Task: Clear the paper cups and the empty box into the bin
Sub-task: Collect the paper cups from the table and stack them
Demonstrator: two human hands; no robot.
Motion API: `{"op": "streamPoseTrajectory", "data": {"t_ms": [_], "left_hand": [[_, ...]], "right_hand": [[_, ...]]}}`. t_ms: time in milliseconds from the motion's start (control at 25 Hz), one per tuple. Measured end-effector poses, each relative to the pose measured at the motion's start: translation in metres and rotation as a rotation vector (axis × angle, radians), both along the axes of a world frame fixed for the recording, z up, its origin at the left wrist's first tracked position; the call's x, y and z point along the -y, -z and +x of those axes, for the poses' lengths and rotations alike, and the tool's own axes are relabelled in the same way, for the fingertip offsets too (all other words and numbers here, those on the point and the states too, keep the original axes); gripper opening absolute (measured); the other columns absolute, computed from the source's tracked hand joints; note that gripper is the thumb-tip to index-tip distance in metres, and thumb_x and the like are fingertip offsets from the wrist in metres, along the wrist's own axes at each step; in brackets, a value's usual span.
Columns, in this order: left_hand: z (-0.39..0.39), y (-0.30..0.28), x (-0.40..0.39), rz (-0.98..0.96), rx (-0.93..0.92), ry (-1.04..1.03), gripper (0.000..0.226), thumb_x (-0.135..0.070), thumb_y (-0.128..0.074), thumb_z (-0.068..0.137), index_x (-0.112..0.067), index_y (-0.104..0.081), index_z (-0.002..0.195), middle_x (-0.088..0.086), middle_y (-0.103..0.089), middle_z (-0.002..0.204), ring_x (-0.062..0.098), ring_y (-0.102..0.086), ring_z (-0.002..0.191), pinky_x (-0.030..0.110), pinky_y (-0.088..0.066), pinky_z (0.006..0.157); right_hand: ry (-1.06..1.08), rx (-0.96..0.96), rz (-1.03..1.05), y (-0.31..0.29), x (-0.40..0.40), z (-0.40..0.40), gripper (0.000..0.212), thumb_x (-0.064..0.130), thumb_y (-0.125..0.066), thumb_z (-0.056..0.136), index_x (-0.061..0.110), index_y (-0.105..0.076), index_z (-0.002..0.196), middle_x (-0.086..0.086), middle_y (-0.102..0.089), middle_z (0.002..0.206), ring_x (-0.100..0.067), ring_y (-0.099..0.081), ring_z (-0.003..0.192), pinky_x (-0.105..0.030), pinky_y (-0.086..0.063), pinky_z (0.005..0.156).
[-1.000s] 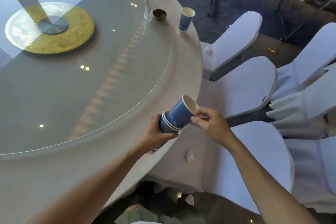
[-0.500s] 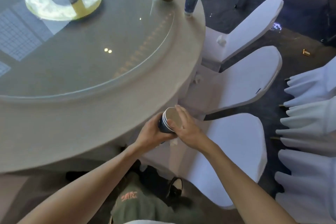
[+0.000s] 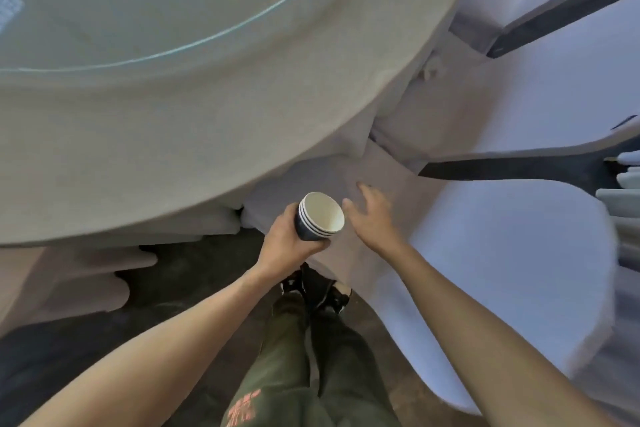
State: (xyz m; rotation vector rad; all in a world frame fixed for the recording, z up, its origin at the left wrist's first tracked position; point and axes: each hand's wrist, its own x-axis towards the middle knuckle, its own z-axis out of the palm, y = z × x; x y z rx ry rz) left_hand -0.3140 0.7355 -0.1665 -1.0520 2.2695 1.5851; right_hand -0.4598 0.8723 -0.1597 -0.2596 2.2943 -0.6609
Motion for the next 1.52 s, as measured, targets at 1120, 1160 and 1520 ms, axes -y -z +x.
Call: {"op": "streamPoseTrajectory", "data": {"t_ms": [1120, 1160, 1520], "left_hand": [[-0.04, -0.047, -0.026, -0.021, -0.15, 0.215, 0.082, -0.052, -0.089, 0.061, -0.041, -0.054, 0.135, -0.02, -0.065, 0.127, 0.006, -0.062, 0.117, 0.039, -0.054, 0.098], [-0.048, -0.064, -0.035, 0.001, -0.19, 0.193, 0.08, -0.05, -0.09, 0.062, -0.041, -0.055, 0.133, -0.019, -0.067, 0.125, 0.005, -0.064, 0.114, 0.039, -0.056, 0.096], [-0.094, -0.164, -0.145, 0.011, -0.425, 0.051, 0.067, -0.036, -0.089, 0.067, -0.054, -0.059, 0.124, -0.014, -0.075, 0.111, 0.004, -0.074, 0.098, 0.028, -0.06, 0.075]], "right_hand": [[0.2, -0.19, -0.25, -0.086, -0.005, -0.034, 0.018, 0.03, -0.051, 0.099, 0.018, -0.062, 0.108, -0.001, -0.069, 0.105, -0.024, -0.063, 0.1, -0.04, -0.05, 0.088], [0.152, -0.217, -0.284, -0.11, -0.01, -0.032, 0.025, 0.035, -0.049, 0.097, 0.017, -0.06, 0.111, 0.0, -0.064, 0.108, -0.022, -0.061, 0.104, -0.038, -0.048, 0.091], [-0.297, -0.528, -0.452, -0.205, -0.134, -0.027, 0.039, 0.03, -0.045, 0.107, 0.008, -0.059, 0.136, -0.006, -0.054, 0.148, -0.018, -0.044, 0.141, -0.032, -0.034, 0.119]]}}
